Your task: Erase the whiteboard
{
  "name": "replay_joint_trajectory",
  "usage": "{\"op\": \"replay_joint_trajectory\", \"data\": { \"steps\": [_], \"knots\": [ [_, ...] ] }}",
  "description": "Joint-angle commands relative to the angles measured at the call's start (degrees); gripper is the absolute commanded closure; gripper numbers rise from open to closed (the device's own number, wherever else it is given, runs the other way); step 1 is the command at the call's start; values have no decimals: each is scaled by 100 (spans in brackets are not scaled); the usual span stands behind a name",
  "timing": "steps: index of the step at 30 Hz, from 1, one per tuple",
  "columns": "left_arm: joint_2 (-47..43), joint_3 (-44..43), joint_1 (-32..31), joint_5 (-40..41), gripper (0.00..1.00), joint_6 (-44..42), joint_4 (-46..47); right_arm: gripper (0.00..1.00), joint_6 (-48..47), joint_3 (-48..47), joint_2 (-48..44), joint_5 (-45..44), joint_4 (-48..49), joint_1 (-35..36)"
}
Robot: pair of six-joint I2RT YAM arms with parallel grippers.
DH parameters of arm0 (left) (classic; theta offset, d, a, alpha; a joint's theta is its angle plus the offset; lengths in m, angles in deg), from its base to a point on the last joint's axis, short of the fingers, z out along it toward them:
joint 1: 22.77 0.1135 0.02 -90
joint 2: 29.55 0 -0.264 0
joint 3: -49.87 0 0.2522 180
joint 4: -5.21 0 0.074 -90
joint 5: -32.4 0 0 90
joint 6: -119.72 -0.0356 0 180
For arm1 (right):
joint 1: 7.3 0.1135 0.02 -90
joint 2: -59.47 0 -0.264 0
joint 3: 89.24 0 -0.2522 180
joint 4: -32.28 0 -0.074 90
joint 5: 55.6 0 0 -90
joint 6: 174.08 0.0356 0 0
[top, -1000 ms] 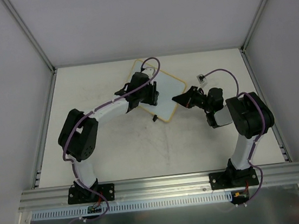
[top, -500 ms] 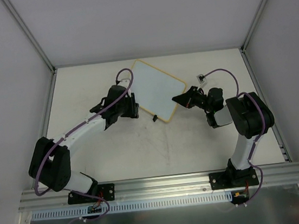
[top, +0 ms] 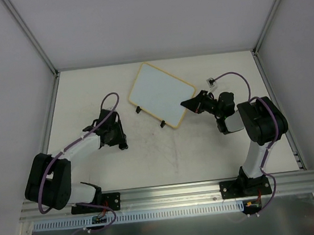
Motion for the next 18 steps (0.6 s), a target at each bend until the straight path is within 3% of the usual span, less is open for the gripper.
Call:
{"op": "replay_joint_trajectory", "data": {
  "steps": [1, 2, 9, 13, 18],
  "knots": [
    [147, -67, 126, -61, 85, 95, -252, 100, -199, -64, -116, 257, 1278, 124],
    [209, -94, 135, -79, 75, 86, -261, 100, -190, -56, -117, 248, 1278, 115],
    [341, -173, 170, -44, 55, 77, -322, 100, -190, -47, -125, 266, 1278, 115],
    [254, -164, 170, -53, 30, 77, -340, 91, -199, -38, -134, 240, 1278, 115],
    [-36, -103, 170, 70, 25, 112, -375, 90, -190, -47, -108, 248, 1278, 115]
  ]
}}
